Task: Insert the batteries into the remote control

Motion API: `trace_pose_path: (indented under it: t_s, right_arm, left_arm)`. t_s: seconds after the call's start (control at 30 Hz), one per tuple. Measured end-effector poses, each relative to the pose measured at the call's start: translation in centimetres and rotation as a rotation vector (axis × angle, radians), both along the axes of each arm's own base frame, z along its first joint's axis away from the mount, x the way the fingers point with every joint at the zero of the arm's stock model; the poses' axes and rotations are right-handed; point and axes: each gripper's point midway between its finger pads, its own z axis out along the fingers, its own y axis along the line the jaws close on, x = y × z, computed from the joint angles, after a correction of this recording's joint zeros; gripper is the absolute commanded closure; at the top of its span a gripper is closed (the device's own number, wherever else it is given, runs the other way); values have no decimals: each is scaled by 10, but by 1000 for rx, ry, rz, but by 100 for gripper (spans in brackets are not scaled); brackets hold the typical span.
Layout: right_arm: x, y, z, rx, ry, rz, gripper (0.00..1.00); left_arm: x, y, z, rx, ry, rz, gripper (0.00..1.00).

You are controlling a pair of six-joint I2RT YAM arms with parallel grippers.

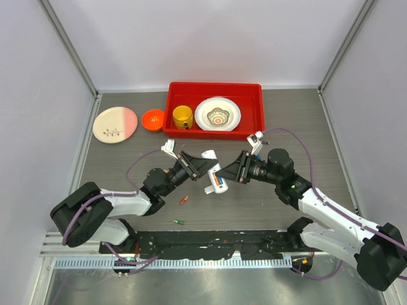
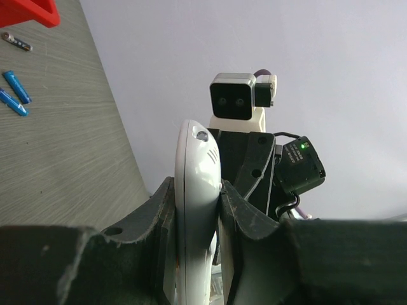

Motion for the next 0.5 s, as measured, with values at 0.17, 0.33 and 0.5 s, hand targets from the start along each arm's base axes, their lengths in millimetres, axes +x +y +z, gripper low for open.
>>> trace_pose_path:
  t_s: [0.17, 0.33, 0.5]
  right_arm:
    - [-2, -2, 1, -10, 0, -1, 45]
    - [-1, -5, -6, -30, 36, -22, 41]
    - [-3, -4, -8, -37, 42, -13, 41]
  left_arm:
    - [0, 0, -1, -1, 2, -1, 100]
    - [-1, -1, 0, -2, -5, -8, 100]
    - [-2, -2, 0, -4, -8, -13, 100]
